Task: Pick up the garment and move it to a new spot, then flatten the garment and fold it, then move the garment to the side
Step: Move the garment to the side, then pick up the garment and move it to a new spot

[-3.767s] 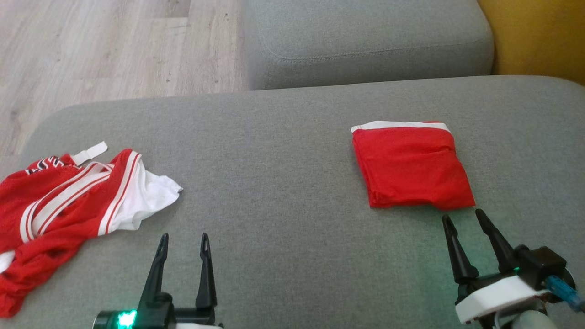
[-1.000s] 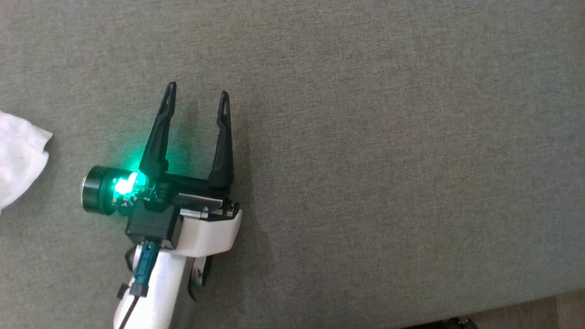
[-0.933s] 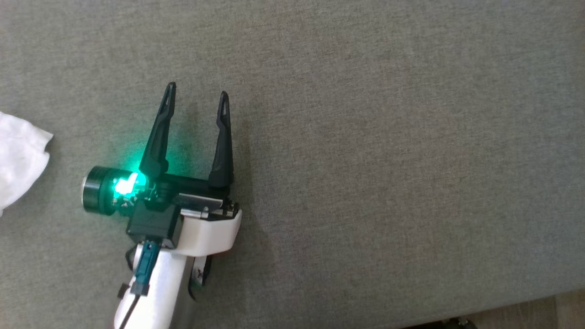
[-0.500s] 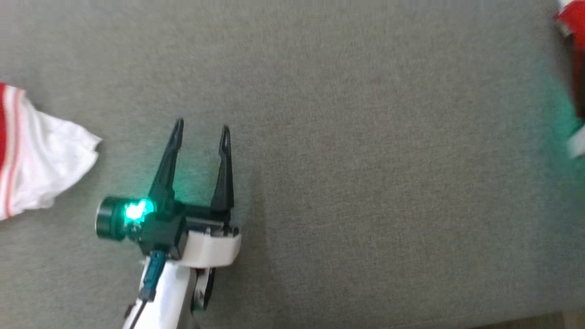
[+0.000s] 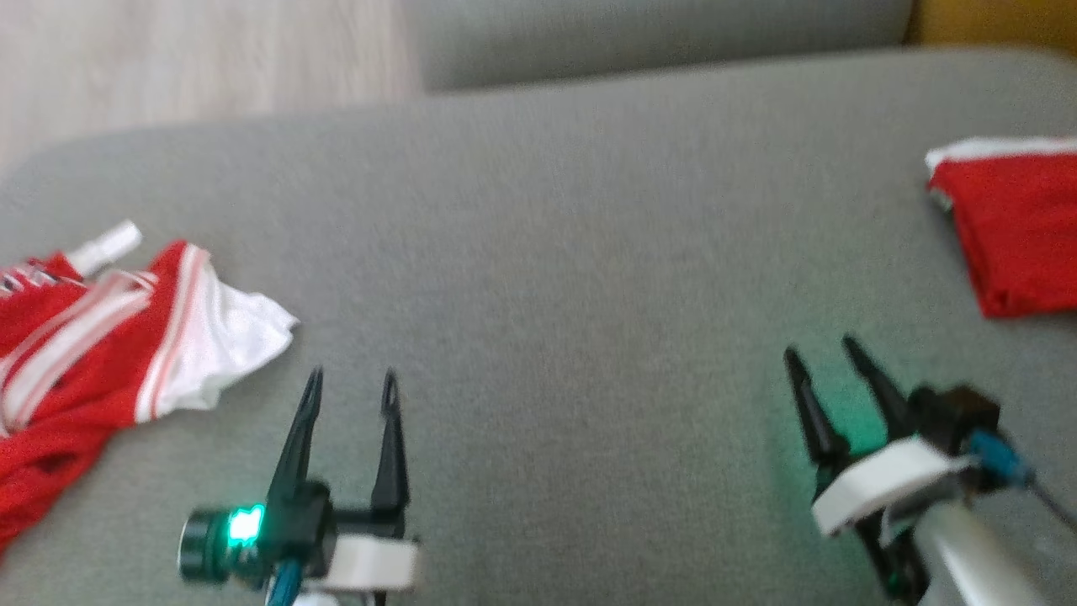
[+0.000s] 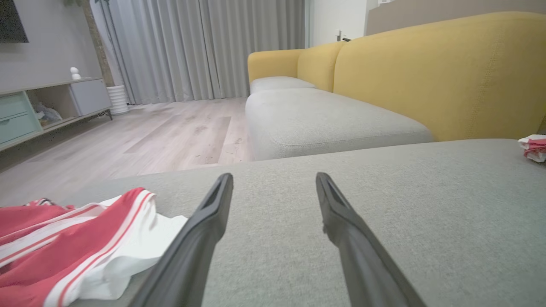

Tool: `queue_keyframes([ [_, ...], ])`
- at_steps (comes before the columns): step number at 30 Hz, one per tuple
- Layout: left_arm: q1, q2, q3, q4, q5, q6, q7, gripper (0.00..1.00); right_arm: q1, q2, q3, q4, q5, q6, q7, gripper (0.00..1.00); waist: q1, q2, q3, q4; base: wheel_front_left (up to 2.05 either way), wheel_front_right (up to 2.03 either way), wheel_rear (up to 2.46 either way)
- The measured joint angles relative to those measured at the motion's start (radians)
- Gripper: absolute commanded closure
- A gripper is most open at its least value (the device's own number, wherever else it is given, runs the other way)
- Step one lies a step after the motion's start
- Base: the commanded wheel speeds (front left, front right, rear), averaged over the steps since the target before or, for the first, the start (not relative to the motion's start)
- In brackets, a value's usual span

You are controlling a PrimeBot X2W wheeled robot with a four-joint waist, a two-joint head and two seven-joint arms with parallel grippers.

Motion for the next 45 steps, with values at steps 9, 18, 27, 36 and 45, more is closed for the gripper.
queue_keyframes([
  [9, 0.110, 0.001, 0.022, 0.026, 0.003, 0.000, 0.000, 0.00, 0.208, 0.124, -0.157, -0.164, -0.120, 0.000, -0.002, 0.00, 0.0000, 0.0000, -0.151, 0.030, 0.00, 0.00, 0.00],
  [18, 0.129, 0.001, 0.048, 0.053, 0.011, -0.001, 0.000, 0.00, 0.263, 0.150, -0.161, -0.171, -0.136, 0.000, -0.002, 0.00, 0.0003, 0.0000, -0.194, 0.045, 0.00, 0.00, 0.00],
  [27, 0.129, 0.001, 0.064, 0.060, 0.011, -0.002, 0.000, 0.00, 0.263, 0.151, -0.161, -0.171, -0.136, 0.000, -0.002, 0.00, 0.0004, 0.0000, -0.190, 0.047, 0.00, 0.00, 0.00],
  [36, 0.127, 0.001, 0.078, 0.058, 0.019, -0.001, 0.000, 0.00, 0.263, 0.158, -0.170, -0.172, -0.136, 0.000, -0.003, 0.00, 0.0004, 0.0000, -0.172, 0.113, 0.00, 0.00, 0.00],
  [45, 0.122, 0.001, 0.129, 0.037, 0.021, 0.001, 0.000, 0.00, 0.246, 0.167, -0.157, -0.187, -0.144, 0.000, -0.003, 0.00, 0.0005, 0.0000, -0.136, 0.262, 0.00, 0.00, 0.00],
])
